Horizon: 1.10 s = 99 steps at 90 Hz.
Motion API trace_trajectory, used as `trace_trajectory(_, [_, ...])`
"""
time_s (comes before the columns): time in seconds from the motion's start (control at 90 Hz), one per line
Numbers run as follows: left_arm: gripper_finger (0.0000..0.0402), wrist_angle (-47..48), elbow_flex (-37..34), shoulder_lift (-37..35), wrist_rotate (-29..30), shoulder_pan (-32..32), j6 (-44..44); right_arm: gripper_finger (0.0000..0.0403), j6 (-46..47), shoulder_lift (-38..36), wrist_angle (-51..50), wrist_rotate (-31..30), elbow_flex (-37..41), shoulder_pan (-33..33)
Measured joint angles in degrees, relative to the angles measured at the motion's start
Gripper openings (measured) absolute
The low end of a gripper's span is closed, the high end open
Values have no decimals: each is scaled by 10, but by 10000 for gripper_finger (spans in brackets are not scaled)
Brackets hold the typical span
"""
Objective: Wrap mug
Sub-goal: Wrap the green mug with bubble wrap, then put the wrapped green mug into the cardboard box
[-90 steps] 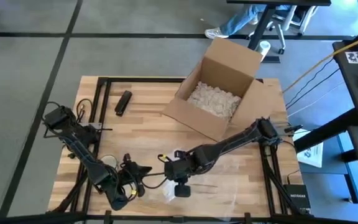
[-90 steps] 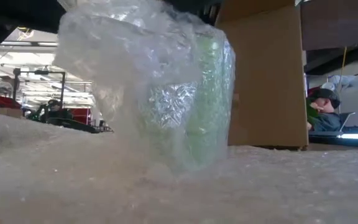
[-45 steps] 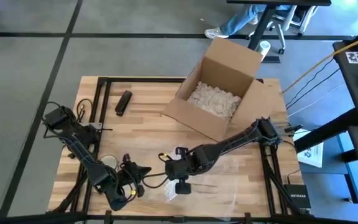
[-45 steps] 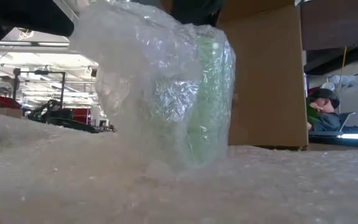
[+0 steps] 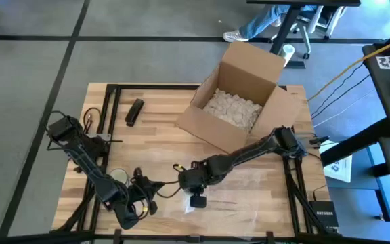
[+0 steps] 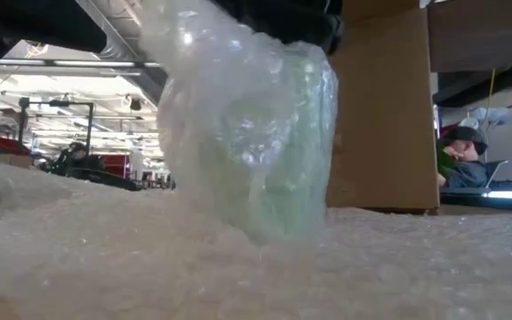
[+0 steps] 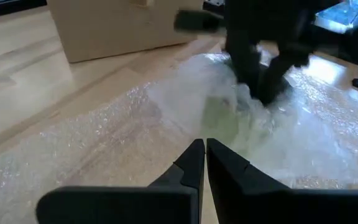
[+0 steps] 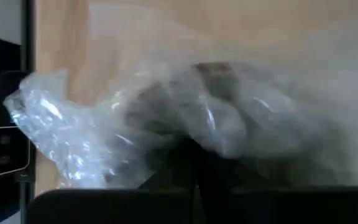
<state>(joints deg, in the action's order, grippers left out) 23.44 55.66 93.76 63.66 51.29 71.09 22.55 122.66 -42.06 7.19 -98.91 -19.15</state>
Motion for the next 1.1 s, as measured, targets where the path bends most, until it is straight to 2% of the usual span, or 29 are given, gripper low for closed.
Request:
trace_trajectory(0.833, [0,1,0,1,0,0,5,0,30,-17,-79,27,-35,2])
trace_trajectory(1.1, [0,2,0,1,0,0,5,0,34,-61,-81,-21,-35,-10])
